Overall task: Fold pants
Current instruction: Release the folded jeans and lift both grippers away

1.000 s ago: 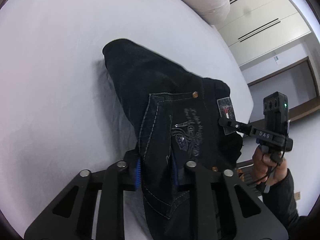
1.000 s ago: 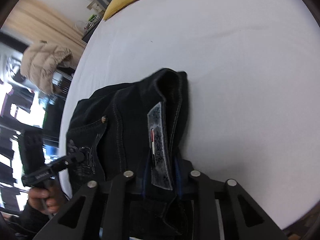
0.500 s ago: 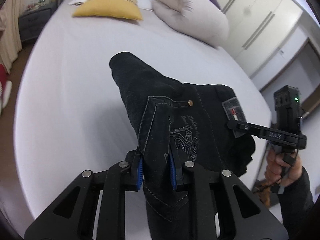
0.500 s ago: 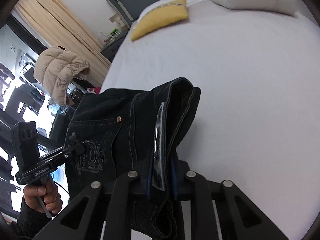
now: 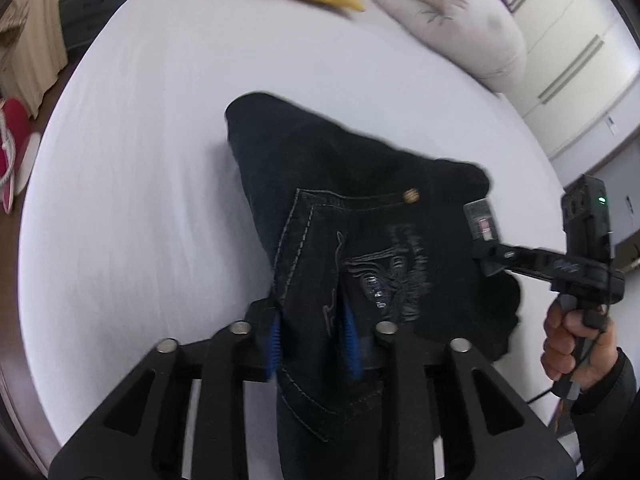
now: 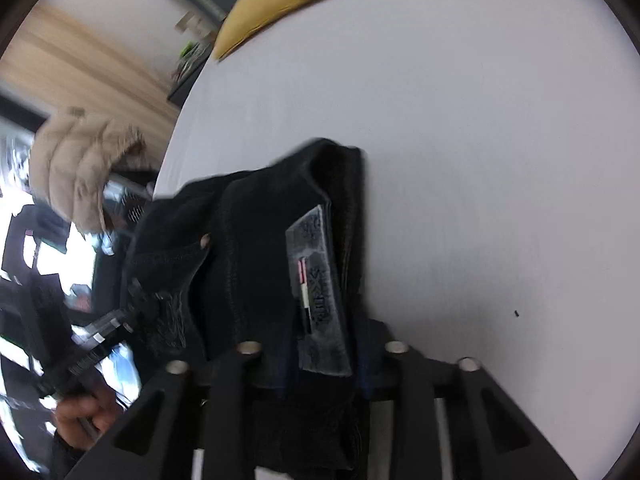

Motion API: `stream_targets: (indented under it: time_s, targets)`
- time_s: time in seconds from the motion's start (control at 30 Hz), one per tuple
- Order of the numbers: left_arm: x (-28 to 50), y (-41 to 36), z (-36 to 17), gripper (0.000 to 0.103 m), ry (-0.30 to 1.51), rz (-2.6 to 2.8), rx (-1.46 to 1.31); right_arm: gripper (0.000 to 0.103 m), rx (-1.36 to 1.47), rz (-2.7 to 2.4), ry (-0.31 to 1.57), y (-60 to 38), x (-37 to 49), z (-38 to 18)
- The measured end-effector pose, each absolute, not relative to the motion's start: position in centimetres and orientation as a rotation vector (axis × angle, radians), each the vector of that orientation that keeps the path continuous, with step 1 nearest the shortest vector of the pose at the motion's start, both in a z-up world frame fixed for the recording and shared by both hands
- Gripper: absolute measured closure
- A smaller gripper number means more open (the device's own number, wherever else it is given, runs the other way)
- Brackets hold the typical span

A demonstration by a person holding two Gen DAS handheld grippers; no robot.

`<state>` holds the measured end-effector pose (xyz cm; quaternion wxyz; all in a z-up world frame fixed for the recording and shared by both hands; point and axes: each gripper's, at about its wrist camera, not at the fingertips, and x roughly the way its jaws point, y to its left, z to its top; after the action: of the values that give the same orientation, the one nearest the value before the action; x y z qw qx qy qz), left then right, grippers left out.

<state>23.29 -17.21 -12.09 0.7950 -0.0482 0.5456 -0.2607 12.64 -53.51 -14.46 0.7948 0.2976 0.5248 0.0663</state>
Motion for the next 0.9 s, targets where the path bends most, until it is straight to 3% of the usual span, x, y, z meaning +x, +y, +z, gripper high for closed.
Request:
stream_targets:
  time_s: [0.07, 0.2, 0.27, 0.37, 0.43, 0.47, 0.6, 0.9]
  targets:
    - [23.1, -16.4, -12.8, 0.061, 1.162, -0.547, -0.137, 0.061, 0.713, 0.185, 1.089, -54.4, 12.0, -15.2]
    - [22.5, -14.5, -12.2, 0.061, 1.142, -0.534, -0.171, 0.044, 0.701, 0.139, 1.051, -54.9, 9.9, -13.9]
    - [20.8, -14.1, -9.7, 0.059, 1.047, -0.509, -0.134, 0.041, 0.656, 0.094, 1.003, -54.9, 8.5, -12.1]
    - [15.2, -14.0, -4.1, 0.037, 0.838, -0.436, -0.009, 0.038, 0.532, 0.051, 0.903, -53.7, 5.3, -8.2]
    - [10.1, -14.2, 0.1, 0.017, 0.639, -0.347, 0.084, 0.033, 0.425, 0.014, 0.822, -52.2, 3.0, -5.0]
    - [8.1, -14.2, 1.5, 0.002, 0.571, -0.310, 0.106, 0.027, 0.376, -0.005, 0.771, -51.3, 1.8, -3.3]
    - [-1.2, -13.7, 7.8, 0.000, 0.286, -0.210, 0.155, 0.000, 0.268, -0.053, 0.560, -48.2, -3.3, 3.3]
    - [-11.4, -12.4, 16.2, 0.000, 0.224, -0.137, 0.155, 0.000, 0.062, -0.147, 0.143, -43.3, -14.7, 15.7]
